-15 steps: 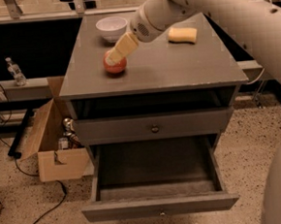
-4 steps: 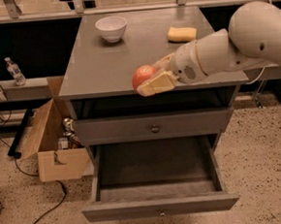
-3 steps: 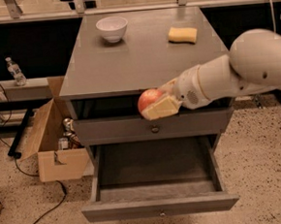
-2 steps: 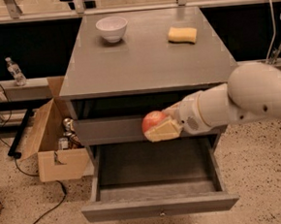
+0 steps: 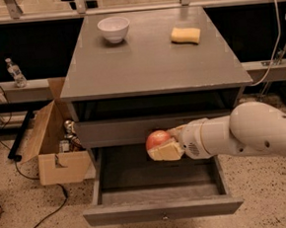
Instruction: Place apple into middle drawer
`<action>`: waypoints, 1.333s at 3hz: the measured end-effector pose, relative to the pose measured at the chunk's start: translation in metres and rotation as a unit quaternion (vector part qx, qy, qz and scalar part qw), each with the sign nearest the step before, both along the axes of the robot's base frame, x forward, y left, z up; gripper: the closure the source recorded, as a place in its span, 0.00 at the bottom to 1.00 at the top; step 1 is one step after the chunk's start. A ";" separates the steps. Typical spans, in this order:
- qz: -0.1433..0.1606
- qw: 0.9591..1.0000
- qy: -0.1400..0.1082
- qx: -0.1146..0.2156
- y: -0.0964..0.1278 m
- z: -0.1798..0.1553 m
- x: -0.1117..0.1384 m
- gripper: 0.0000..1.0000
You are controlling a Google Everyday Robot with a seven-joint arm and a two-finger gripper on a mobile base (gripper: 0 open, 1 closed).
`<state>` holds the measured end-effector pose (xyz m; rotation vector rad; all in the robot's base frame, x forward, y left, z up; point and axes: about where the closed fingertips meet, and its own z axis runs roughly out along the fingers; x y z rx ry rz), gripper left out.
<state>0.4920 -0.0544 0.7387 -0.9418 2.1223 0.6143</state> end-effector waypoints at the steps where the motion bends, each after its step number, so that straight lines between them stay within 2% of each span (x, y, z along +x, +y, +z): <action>1: 0.000 1.000 0.000 0.000 0.000 0.000 0.000 1.00; 2: -0.010 1.000 0.005 0.008 -0.017 -0.044 0.003 1.00; 3: -0.018 1.000 0.018 0.008 -0.038 -0.107 0.009 1.00; 4: -0.032 0.999 0.035 -0.017 -0.052 -0.161 0.017 1.00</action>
Offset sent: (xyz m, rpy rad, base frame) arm 0.0100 -0.0537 -0.1335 0.0472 0.0304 -0.0680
